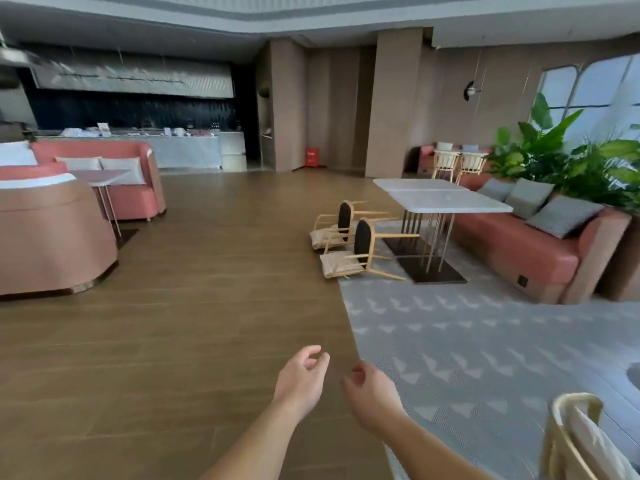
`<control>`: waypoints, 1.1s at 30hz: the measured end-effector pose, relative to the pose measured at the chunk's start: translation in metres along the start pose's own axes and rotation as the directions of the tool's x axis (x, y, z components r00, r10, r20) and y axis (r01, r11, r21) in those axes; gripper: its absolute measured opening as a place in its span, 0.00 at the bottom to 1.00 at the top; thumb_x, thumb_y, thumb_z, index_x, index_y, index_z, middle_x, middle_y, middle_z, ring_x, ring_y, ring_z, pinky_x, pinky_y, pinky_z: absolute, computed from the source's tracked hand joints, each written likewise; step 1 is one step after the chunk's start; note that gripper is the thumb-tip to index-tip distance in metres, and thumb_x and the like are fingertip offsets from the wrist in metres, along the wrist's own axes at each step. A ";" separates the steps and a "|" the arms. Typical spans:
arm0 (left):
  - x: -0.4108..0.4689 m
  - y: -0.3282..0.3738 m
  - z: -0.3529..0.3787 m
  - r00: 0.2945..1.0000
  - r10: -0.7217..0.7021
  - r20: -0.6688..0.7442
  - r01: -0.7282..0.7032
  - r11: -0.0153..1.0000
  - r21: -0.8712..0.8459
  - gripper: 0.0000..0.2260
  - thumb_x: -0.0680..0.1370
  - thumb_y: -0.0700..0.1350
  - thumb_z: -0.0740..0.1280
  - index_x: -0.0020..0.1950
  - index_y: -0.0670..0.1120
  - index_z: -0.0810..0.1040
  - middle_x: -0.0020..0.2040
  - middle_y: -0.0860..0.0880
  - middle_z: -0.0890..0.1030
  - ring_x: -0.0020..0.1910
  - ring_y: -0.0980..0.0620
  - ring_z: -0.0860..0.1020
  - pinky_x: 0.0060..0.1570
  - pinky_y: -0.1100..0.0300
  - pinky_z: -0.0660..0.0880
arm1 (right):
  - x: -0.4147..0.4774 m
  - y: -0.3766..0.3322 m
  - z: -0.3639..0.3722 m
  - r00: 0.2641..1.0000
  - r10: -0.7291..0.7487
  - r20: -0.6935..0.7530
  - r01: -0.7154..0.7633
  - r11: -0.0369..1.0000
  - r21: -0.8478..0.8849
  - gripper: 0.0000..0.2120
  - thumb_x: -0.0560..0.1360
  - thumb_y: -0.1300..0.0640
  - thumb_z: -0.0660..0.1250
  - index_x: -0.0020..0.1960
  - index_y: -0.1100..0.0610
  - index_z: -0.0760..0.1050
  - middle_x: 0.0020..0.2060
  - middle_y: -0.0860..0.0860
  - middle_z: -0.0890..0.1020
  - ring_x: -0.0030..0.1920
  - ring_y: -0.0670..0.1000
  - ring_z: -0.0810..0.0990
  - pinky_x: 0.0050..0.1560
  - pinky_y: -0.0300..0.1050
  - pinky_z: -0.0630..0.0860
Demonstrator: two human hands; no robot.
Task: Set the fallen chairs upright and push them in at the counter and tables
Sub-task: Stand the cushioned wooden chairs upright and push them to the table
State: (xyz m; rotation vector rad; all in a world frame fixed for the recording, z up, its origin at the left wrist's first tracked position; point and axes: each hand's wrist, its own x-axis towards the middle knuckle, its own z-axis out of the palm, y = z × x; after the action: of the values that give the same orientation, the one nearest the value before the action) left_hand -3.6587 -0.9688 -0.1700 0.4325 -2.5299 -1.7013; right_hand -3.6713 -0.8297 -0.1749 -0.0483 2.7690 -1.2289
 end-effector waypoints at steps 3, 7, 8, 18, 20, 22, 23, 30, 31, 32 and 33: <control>0.059 0.003 0.001 1.000 -0.001 -0.004 0.001 1.000 0.013 0.14 0.78 0.55 0.62 0.62 0.55 0.75 0.49 0.59 0.76 0.48 0.60 0.75 0.45 0.66 0.66 | 0.067 -0.011 0.009 1.000 0.002 0.002 -0.002 0.999 0.040 0.15 0.75 0.48 0.60 0.58 0.54 0.72 0.43 0.43 0.76 0.38 0.40 0.73 0.33 0.34 0.66; 0.163 0.016 0.002 0.999 -0.022 -0.040 0.024 0.999 0.045 0.13 0.78 0.55 0.62 0.62 0.57 0.75 0.49 0.60 0.76 0.48 0.60 0.75 0.44 0.66 0.68 | 0.179 -0.030 0.014 0.999 0.012 0.033 -0.015 0.997 0.080 0.10 0.76 0.48 0.60 0.54 0.51 0.70 0.49 0.46 0.78 0.41 0.45 0.74 0.36 0.38 0.68; 0.188 0.022 0.000 0.998 -0.028 -0.049 0.030 0.999 0.040 0.13 0.78 0.56 0.62 0.62 0.57 0.75 0.49 0.61 0.76 0.47 0.63 0.75 0.41 0.68 0.68 | 0.206 -0.036 0.013 0.999 0.014 0.039 -0.017 0.995 0.095 0.10 0.76 0.48 0.60 0.55 0.51 0.70 0.50 0.46 0.78 0.41 0.45 0.74 0.36 0.37 0.68; 0.410 0.069 -0.019 0.996 -0.016 -0.083 0.014 0.999 -0.031 0.12 0.79 0.54 0.62 0.61 0.56 0.75 0.52 0.57 0.78 0.47 0.61 0.77 0.44 0.64 0.69 | 0.430 -0.110 0.008 0.999 0.050 0.009 -0.051 0.985 0.167 0.20 0.78 0.45 0.56 0.64 0.53 0.71 0.58 0.48 0.78 0.54 0.49 0.76 0.45 0.39 0.66; 0.457 0.072 -0.023 0.997 -0.008 -0.071 0.005 0.999 -0.043 0.13 0.79 0.55 0.61 0.62 0.56 0.74 0.54 0.57 0.78 0.49 0.60 0.77 0.48 0.62 0.71 | 0.475 -0.124 0.012 0.999 0.049 0.005 -0.049 0.976 0.212 0.18 0.77 0.44 0.56 0.61 0.52 0.73 0.51 0.46 0.79 0.47 0.46 0.77 0.40 0.39 0.67; 0.504 0.073 -0.028 0.998 -0.002 -0.065 -0.001 0.999 -0.048 0.14 0.79 0.55 0.61 0.63 0.56 0.74 0.57 0.54 0.77 0.54 0.55 0.77 0.56 0.57 0.71 | 0.517 -0.136 0.019 0.998 0.063 0.001 -0.061 0.969 0.240 0.16 0.77 0.43 0.55 0.57 0.51 0.73 0.44 0.43 0.78 0.41 0.42 0.75 0.33 0.37 0.65; 0.531 0.073 -0.032 0.998 -0.001 -0.063 -0.003 0.998 -0.061 0.14 0.79 0.55 0.61 0.63 0.56 0.74 0.58 0.54 0.77 0.56 0.53 0.76 0.59 0.55 0.71 | 0.540 -0.143 0.024 0.998 0.068 -0.005 -0.065 0.968 0.244 0.15 0.77 0.43 0.55 0.55 0.50 0.72 0.43 0.43 0.77 0.40 0.42 0.74 0.32 0.36 0.65; 0.714 0.084 -0.066 0.999 0.003 -0.038 -0.008 0.990 -0.139 0.15 0.79 0.56 0.58 0.64 0.54 0.73 0.58 0.54 0.77 0.57 0.51 0.76 0.61 0.49 0.72 | 0.705 -0.210 0.051 0.994 0.086 -0.072 -0.065 0.964 0.257 0.15 0.78 0.41 0.53 0.42 0.48 0.71 0.39 0.45 0.77 0.43 0.47 0.76 0.42 0.45 0.68; 0.738 0.089 -0.069 0.999 0.006 -0.036 -0.012 0.990 -0.142 0.16 0.79 0.55 0.57 0.64 0.54 0.73 0.58 0.54 0.77 0.58 0.51 0.76 0.61 0.49 0.71 | 0.727 -0.218 0.052 0.993 0.092 -0.075 -0.070 0.963 0.260 0.15 0.78 0.41 0.53 0.41 0.48 0.71 0.39 0.45 0.77 0.43 0.47 0.76 0.42 0.45 0.68; 0.760 0.094 -0.071 1.000 0.006 -0.030 -0.010 0.990 -0.141 0.16 0.80 0.55 0.57 0.65 0.53 0.73 0.58 0.54 0.77 0.58 0.51 0.75 0.62 0.48 0.71 | 0.748 -0.225 0.054 0.992 0.099 -0.077 -0.075 0.960 0.269 0.16 0.78 0.41 0.52 0.40 0.48 0.71 0.38 0.45 0.77 0.43 0.47 0.76 0.42 0.45 0.67; 0.778 0.098 -0.072 1.000 0.001 -0.021 -0.004 0.990 -0.138 0.16 0.80 0.55 0.56 0.65 0.53 0.73 0.58 0.54 0.77 0.58 0.51 0.75 0.62 0.49 0.70 | 0.765 -0.231 0.055 0.991 0.106 -0.077 -0.081 0.957 0.279 0.16 0.78 0.41 0.53 0.40 0.48 0.70 0.38 0.45 0.77 0.43 0.47 0.76 0.42 0.45 0.68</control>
State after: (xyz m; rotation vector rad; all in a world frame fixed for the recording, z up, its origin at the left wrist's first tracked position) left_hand -4.4088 -1.2056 -0.1328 0.4338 -2.3779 -1.8458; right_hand -4.4290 -1.0818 -0.1085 0.1651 2.6079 -1.6143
